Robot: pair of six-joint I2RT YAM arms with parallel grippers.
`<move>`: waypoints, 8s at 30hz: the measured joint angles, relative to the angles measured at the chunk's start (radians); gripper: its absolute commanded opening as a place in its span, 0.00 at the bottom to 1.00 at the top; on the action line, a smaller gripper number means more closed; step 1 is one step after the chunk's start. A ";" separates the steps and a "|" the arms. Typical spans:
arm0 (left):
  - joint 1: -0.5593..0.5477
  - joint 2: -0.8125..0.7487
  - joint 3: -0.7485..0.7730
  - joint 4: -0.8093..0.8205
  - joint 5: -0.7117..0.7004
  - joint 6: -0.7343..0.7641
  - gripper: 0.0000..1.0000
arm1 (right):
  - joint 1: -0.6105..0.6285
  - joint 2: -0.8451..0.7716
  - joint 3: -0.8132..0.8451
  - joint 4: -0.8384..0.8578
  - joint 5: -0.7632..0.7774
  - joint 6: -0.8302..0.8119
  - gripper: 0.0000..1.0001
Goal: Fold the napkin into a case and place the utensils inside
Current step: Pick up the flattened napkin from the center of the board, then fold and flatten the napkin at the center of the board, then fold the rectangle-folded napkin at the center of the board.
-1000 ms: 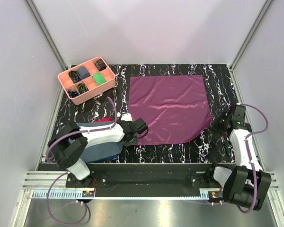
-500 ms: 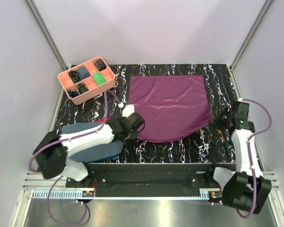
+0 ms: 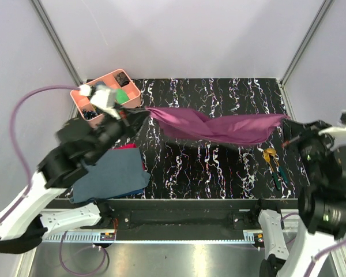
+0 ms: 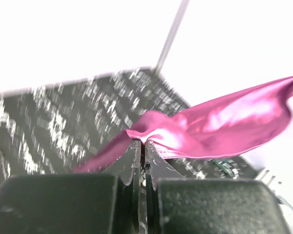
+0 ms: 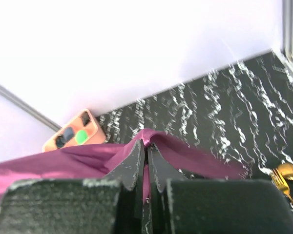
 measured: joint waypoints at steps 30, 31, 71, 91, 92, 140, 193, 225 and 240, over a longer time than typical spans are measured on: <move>0.498 0.932 0.296 0.094 0.142 -0.033 0.00 | 0.056 0.920 -0.043 0.247 0.109 -0.038 0.00; 0.507 0.967 0.296 0.105 0.154 -0.030 0.00 | 0.056 0.963 -0.029 0.269 0.108 -0.037 0.00; 0.466 0.670 -0.265 -0.032 0.339 -0.218 0.00 | 0.056 0.671 -0.498 0.100 0.173 0.141 0.00; 0.412 0.671 -0.413 0.006 0.337 -0.245 0.00 | 0.056 0.733 -0.634 0.075 0.278 0.202 0.01; 0.411 0.673 -0.417 0.010 0.337 -0.245 0.00 | 0.056 0.733 -0.640 0.079 0.282 0.204 0.01; 0.412 0.609 -0.491 0.006 0.338 -0.237 0.46 | 0.050 0.617 -0.718 0.101 0.315 0.231 1.00; 0.563 1.032 -0.085 0.346 0.567 -0.474 0.05 | 0.043 0.985 -0.349 0.414 0.160 0.138 0.33; 0.681 1.208 0.147 0.143 0.613 -0.449 0.27 | 0.043 1.232 -0.141 0.335 0.262 -0.011 0.59; 0.517 0.447 -0.264 0.152 0.714 -0.384 0.32 | 0.043 1.058 -0.319 0.194 0.264 -0.110 0.57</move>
